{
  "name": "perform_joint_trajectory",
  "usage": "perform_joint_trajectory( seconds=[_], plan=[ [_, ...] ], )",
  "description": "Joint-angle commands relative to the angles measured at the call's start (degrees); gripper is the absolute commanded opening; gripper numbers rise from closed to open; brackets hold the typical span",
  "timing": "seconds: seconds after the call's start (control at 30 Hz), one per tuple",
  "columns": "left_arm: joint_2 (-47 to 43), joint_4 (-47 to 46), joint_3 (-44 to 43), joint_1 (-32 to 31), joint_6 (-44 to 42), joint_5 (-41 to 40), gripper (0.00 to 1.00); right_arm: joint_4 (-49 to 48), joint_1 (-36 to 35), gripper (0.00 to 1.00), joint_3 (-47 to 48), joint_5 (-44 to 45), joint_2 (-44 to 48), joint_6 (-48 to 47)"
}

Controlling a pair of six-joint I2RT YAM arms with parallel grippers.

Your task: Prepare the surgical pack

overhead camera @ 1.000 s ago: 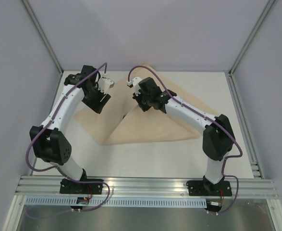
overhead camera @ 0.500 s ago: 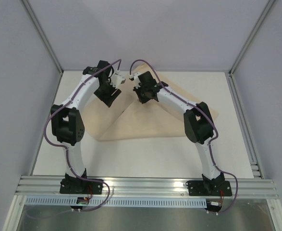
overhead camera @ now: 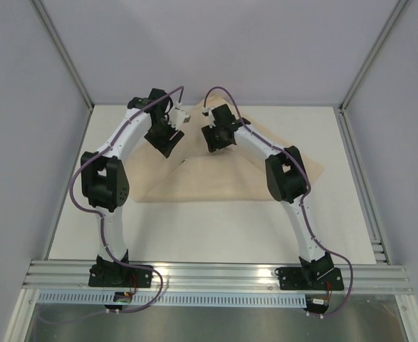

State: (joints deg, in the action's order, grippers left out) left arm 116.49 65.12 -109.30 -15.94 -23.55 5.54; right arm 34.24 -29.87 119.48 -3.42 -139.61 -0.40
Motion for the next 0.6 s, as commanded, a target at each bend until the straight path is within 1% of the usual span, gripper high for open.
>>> perform_joint_trajectory(
  seconds=[0.0,0.17,0.23,0.3,0.37,0.4,0.43,0.53,0.57],
  plan=[
    [0.15,0.71,-2.41,-1.19,1.23,2.54,0.68,0.48,1.83,0.56,4.62,-2.46,0.48,5.23],
    [-0.99,1.76,-3.12,-1.46,2.1,4.22,0.68,-0.31,5.08,0.62,8.31,-2.56,4.6,7.96],
    [-1.78,2.11,-2.68,-1.63,2.54,4.65,0.68,-0.05,6.57,0.62,8.93,-2.38,6.45,8.75],
    [-3.28,1.94,-1.63,-2.33,3.16,5.18,0.67,0.39,7.1,0.61,7.27,-1.07,10.4,8.41],
    [-4.59,1.41,0.92,-3.12,3.25,6.5,0.66,0.04,7.1,0.6,0.17,-1.67,13.82,7.26],
    [-4.78,0.89,2.32,-3.3,3.34,7.28,0.66,-0.05,7.1,0.59,-2.73,-2.37,17.23,7.26],
    [-4.86,0.8,2.85,-3.3,3.34,7.73,0.66,0.04,7.1,0.59,-8.59,-2.82,19.01,7.43],
    [-4.08,1.32,3.91,-3.3,2.81,8.69,0.67,0.21,7.45,0.61,-16.09,-5.1,24.99,6.83],
    [-3.64,0.8,4.78,-3.3,2.55,8.87,0.68,0.21,7.89,0.61,-19.6,-7.28,26.13,6.47]
  ],
)
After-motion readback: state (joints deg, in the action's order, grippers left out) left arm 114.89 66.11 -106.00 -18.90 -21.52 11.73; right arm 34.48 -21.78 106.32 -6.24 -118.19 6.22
